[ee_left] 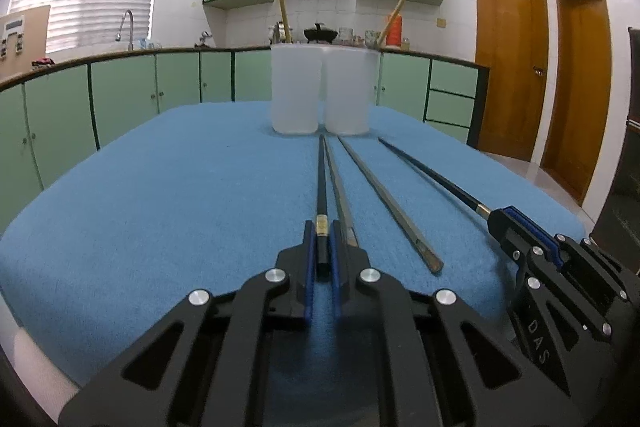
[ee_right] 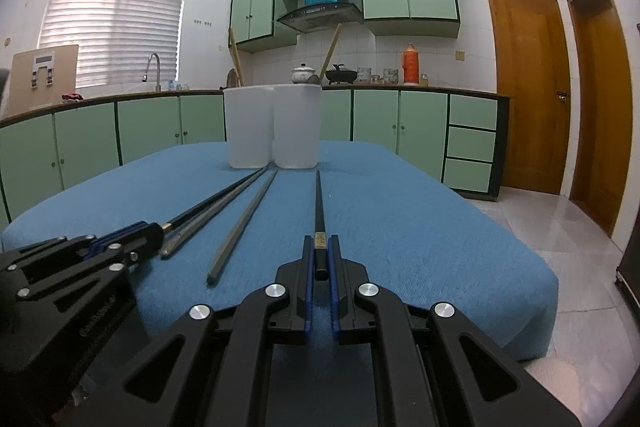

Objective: Organize utensils
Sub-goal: 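Lift both dark chopsticks and carry them over the white holder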

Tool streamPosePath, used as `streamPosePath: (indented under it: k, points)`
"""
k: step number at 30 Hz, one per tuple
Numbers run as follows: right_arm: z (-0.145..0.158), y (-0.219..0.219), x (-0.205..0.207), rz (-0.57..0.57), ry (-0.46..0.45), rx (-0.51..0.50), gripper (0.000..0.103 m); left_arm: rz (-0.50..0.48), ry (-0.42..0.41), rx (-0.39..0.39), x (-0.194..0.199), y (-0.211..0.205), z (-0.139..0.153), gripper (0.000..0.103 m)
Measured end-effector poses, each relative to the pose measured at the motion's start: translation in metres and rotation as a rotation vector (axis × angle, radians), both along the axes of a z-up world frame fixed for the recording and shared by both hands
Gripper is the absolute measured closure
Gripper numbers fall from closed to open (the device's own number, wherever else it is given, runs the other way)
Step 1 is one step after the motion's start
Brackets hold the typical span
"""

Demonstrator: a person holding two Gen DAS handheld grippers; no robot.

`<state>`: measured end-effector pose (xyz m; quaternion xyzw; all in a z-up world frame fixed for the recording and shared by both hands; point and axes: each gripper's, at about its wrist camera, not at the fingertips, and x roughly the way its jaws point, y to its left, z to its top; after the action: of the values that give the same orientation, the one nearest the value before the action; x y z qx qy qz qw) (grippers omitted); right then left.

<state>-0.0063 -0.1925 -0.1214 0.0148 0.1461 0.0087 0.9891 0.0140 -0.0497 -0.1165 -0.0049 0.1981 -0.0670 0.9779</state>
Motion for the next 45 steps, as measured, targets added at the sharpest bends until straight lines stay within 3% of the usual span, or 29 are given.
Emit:
streamPosePath:
  k: [9, 17, 25, 30, 36, 45]
  points:
    - [0.031, -0.012, -0.004, 0.002, -0.048, 0.025, 0.096, 0.002, -0.127, -0.002, -0.016, 0.013, 0.046, 0.097]
    - [0.092, -0.032, 0.009, 0.046, -0.114, 0.076, 0.096, -0.014, -0.239, -0.023, -0.003, 0.022, 0.103, 0.097]
    - [0.149, -0.048, 0.052, 0.126, -0.062, 0.144, 0.096, -0.062, -0.219, -0.034, 0.037, 0.025, 0.148, 0.097]
    - [0.178, -0.05, 0.075, 0.142, -0.019, 0.129, 0.096, -0.068, -0.201, -0.052, 0.057, 0.032, 0.169, 0.097]
    - [0.196, -0.05, 0.098, 0.198, 0.041, 0.159, 0.096, -0.078, -0.202, -0.077, 0.067, 0.039, 0.185, 0.097]
    - [0.224, -0.039, 0.109, 0.243, 0.021, 0.125, 0.096, -0.096, -0.213, -0.114, 0.078, 0.044, 0.202, 0.097]
